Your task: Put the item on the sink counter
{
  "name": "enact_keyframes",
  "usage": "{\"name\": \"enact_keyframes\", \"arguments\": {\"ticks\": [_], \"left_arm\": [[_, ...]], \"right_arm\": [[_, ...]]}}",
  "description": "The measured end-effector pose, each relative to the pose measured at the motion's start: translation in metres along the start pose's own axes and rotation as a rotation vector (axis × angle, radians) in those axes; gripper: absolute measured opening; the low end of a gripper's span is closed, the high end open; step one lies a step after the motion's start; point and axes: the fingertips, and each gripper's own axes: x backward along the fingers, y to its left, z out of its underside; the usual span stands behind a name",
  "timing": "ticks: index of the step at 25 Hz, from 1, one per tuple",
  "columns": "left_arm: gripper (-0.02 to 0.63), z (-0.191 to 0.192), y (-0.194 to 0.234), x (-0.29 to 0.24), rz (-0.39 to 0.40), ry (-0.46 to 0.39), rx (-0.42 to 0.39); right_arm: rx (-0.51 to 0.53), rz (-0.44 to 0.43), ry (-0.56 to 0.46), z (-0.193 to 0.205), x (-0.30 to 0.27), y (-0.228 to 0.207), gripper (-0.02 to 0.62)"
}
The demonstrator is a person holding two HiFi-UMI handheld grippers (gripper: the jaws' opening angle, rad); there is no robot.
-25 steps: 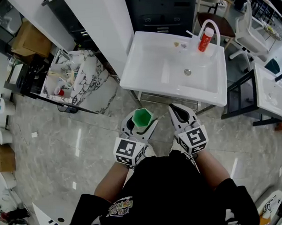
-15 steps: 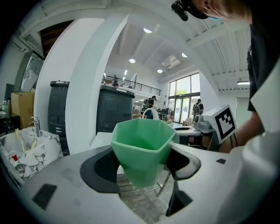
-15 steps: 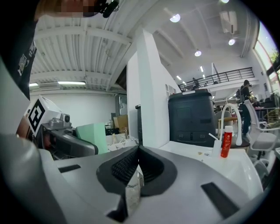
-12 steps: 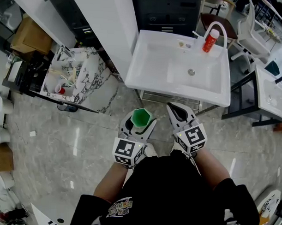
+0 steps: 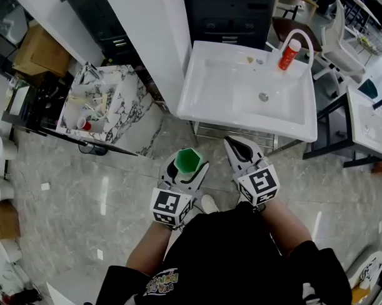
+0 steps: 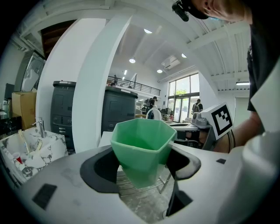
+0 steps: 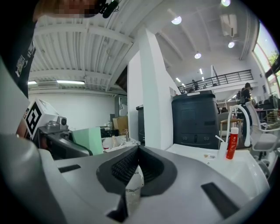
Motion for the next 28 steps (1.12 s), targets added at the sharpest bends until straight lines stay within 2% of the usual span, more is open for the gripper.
{"name": "enact_keyframes", "arguments": {"ticks": [11, 28], "left_arm": [[0.311, -0.001, 0.011, -0.002, -0.004, -0.006, 0.017], [0.313, -0.021, 0.001, -0.077, -0.017, 0.014, 0.008]], "right_arm": [[0.001, 0.028, -0.016, -0.011, -0.008, -0.011, 0.054], [-0.007, 0.031, -0.028, -0.019, -0.022, -0.100, 0.054]]}}
